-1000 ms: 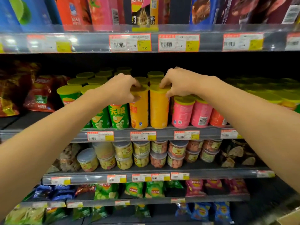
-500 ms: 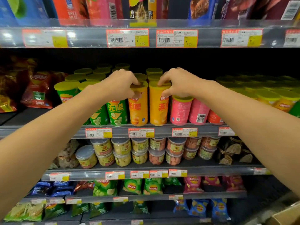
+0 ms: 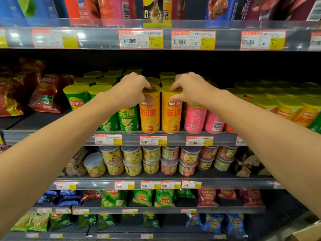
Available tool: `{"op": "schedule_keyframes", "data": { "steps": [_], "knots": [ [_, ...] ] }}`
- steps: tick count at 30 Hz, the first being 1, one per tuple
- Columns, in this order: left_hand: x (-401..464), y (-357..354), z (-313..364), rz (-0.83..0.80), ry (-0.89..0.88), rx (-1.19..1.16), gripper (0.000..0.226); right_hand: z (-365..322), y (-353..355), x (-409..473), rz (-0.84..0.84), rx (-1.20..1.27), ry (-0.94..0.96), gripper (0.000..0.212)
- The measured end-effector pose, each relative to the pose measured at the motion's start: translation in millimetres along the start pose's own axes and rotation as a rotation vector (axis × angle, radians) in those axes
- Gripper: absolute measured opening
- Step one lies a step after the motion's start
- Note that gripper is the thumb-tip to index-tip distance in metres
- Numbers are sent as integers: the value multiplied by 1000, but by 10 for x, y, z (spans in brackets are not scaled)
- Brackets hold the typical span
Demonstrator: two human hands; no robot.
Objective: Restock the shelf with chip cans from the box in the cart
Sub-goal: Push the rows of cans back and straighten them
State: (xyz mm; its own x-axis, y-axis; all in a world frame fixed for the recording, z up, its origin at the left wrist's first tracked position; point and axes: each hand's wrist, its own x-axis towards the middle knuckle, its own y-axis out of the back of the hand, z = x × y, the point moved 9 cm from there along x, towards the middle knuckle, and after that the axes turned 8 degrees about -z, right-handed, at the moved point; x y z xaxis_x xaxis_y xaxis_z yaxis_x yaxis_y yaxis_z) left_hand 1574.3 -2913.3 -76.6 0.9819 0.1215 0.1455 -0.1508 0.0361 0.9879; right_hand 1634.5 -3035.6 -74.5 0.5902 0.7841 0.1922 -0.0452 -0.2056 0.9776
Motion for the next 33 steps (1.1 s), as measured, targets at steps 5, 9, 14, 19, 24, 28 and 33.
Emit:
{"op": "schedule_keyframes", "data": {
  "steps": [5,9,14,19,24,28,33],
  "knots": [
    [9,4,-25,-3,-2,-38,49,-72,19,17,-12,-56,21,52],
    [-4,23,-1,20,-26,-48,43,-22,-3,40,6,-46,3,53],
    [16,51,-57,12,-56,-79,51,37,-50,67,14,-15,-21,56],
    [57,124,37,64,-153,71,68,176,24,-14,15,108,-27,57],
    [-49,376,466,300,-418,69,63,646,331,-304,168,139,-142,27],
    [-54,278,1026,268,-592,7,35,1028,173,-516,42,109,-271,30],
    [172,-92,1471,115,-559,218,32,1394,13,-689,-116,73,-353,45]
  ]
}}
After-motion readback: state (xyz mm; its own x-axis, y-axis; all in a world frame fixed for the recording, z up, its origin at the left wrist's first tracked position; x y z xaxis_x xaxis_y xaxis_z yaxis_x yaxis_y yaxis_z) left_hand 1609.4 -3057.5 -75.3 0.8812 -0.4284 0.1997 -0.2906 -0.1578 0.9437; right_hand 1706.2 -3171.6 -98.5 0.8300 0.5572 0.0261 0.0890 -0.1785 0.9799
